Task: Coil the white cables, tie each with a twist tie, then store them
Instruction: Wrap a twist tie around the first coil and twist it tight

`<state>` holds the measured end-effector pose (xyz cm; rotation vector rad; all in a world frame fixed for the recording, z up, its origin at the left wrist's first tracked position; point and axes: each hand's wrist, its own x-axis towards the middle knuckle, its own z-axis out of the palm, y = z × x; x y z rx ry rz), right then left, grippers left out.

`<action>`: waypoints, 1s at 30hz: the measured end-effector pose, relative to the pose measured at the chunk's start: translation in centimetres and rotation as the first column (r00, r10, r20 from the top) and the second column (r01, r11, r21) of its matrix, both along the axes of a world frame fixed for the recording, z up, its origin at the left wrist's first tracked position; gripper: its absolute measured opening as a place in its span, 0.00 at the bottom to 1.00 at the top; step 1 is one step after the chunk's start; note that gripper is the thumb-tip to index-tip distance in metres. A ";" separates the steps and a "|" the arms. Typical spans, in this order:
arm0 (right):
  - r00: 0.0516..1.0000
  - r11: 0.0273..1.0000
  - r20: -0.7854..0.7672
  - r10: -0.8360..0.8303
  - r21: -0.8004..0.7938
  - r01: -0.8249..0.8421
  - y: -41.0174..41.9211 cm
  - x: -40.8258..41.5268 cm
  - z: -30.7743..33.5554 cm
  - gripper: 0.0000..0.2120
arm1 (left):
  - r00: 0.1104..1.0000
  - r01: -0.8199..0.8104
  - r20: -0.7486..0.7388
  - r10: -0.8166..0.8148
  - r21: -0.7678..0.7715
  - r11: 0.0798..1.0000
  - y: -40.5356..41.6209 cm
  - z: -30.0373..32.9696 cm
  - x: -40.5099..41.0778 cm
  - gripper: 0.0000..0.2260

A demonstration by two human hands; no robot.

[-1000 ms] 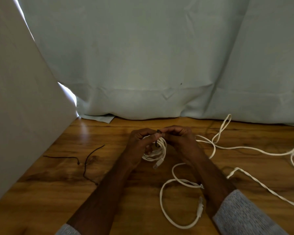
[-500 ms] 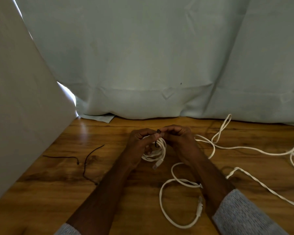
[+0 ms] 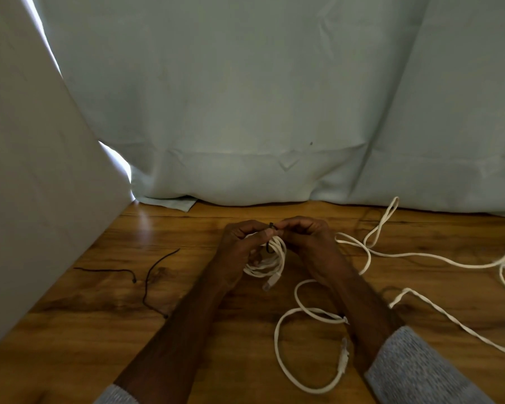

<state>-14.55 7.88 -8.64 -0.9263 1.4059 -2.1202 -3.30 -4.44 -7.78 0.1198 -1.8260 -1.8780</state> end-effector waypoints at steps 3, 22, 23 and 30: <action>1.000 1.000 0.007 -0.007 -0.010 0.007 -0.1 0.1 0.0 0.09 | 1.000 0.003 0.011 -0.003 0.008 1.000 0.0 0.0 0.0 0.11; 0.996 0.996 -0.002 0.087 -0.034 -0.087 -0.5 0.7 0.1 0.12 | 0.998 0.052 0.025 -0.057 0.152 0.987 -0.4 -0.2 -0.3 0.07; 0.996 0.996 -0.002 0.088 -0.035 -0.088 -0.6 0.8 0.1 0.10 | 0.998 0.054 0.023 -0.058 0.155 0.986 -0.4 -0.2 -0.3 0.06; 0.998 0.997 0.016 0.069 -0.023 -0.068 -0.6 0.8 0.0 0.11 | 0.998 0.063 -0.012 -0.061 0.149 0.987 -0.2 -0.1 -0.2 0.07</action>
